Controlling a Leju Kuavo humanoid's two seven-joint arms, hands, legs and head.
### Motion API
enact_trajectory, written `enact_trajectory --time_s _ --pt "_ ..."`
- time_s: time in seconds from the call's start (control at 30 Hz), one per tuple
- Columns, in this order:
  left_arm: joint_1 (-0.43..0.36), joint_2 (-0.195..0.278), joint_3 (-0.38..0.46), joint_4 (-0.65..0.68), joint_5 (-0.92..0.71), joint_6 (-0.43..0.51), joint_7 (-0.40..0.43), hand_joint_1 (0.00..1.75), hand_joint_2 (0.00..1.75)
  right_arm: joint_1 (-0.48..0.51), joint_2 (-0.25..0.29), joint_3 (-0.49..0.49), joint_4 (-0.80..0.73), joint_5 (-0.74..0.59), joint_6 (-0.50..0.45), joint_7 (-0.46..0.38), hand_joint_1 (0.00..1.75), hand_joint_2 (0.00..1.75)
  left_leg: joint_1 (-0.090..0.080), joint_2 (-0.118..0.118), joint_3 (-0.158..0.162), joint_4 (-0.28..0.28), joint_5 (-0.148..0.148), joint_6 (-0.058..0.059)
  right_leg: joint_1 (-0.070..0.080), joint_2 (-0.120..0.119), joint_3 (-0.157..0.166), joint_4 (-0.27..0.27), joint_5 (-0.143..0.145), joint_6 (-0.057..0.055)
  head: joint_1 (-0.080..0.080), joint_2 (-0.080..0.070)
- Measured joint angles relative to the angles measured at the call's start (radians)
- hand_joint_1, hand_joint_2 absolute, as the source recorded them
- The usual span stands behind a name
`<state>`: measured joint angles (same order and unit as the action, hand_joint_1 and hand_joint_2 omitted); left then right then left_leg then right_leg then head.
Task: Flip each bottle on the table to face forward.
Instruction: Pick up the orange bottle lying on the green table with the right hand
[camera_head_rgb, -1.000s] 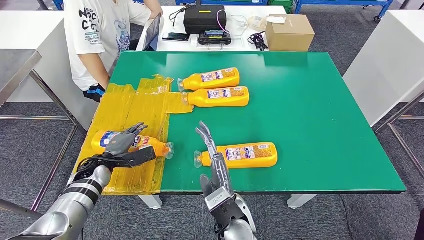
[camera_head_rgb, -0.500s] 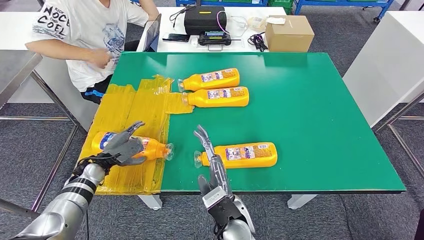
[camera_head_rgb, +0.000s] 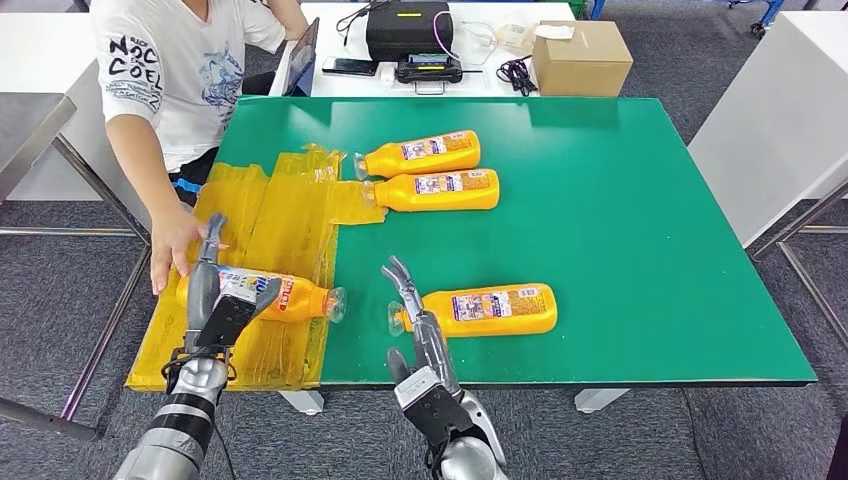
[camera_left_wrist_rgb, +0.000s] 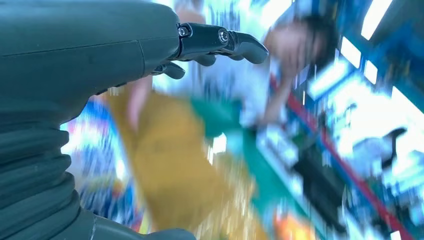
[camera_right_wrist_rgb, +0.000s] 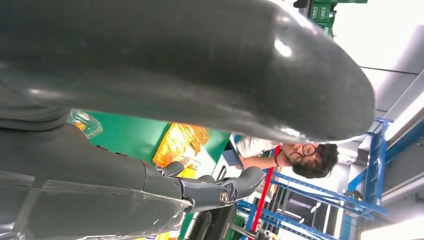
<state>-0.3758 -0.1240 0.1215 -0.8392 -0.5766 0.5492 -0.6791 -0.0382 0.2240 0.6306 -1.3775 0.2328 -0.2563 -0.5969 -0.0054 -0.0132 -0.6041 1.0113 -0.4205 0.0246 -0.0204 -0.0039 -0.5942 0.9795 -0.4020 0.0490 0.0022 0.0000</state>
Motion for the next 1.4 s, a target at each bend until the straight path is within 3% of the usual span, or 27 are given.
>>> enact_trajectory --time_s 0.2,0.3,0.43,0.63,0.83,0.97,1.4 --pt "0.035 -0.022 -0.003 -0.105 -0.080 0.103 0.000 0.00 1.75 -0.008 0.002 0.002 0.017 0.008 -0.005 0.002 0.00 0.00 0.000 0.000 -0.004 0.000 0.000 0.000 0.000 0.000 -0.003 0.000 0.000 0.000 0.000 0.000" --pt "0.066 -0.063 0.024 -0.233 -0.166 0.146 0.000 0.00 1.75 -0.010 0.002 0.004 0.023 0.043 -0.028 0.015 0.00 0.00 0.000 0.000 -0.005 0.000 0.000 0.000 0.000 0.000 -0.004 0.000 0.000 0.000 0.000 0.000" --pt "0.101 -0.110 0.051 -0.367 -0.092 0.152 0.000 0.00 1.75 -0.006 -0.004 0.004 0.023 0.182 -0.099 0.102 0.00 1.75 0.000 0.000 -0.005 0.000 -0.001 0.000 0.000 0.000 -0.005 0.000 0.000 0.000 0.000 0.000" --pt "0.165 -0.121 0.047 -0.433 0.106 0.152 0.000 0.00 1.75 0.018 -0.036 -0.027 0.004 0.371 -0.136 0.271 0.00 1.75 0.000 0.001 -0.005 0.000 -0.001 0.000 0.000 0.000 -0.005 0.000 0.000 0.000 0.000 0.000" --pt "0.229 -0.108 0.021 -0.442 0.186 0.138 0.003 0.00 1.75 0.023 -0.116 -0.097 -0.033 0.484 -0.130 0.424 0.00 1.75 -0.001 0.001 -0.005 0.000 -0.001 0.000 -0.001 0.000 -0.005 -0.001 0.000 0.000 0.000 0.000" --pt "0.250 -0.101 0.012 -0.432 0.185 0.144 0.001 0.00 1.75 0.040 -0.154 -0.132 -0.065 0.540 -0.096 0.460 0.00 1.75 -0.001 -0.001 -0.006 0.000 -0.001 0.001 -0.001 0.000 -0.005 -0.001 0.000 0.001 0.000 0.000" --pt "0.267 -0.101 -0.005 -0.367 0.177 0.123 0.000 0.00 1.75 0.059 -0.208 -0.203 -0.094 0.614 0.017 0.523 0.00 1.75 -0.001 0.002 -0.006 0.000 -0.001 0.000 -0.001 0.000 -0.007 -0.001 0.000 0.001 0.000 0.000"
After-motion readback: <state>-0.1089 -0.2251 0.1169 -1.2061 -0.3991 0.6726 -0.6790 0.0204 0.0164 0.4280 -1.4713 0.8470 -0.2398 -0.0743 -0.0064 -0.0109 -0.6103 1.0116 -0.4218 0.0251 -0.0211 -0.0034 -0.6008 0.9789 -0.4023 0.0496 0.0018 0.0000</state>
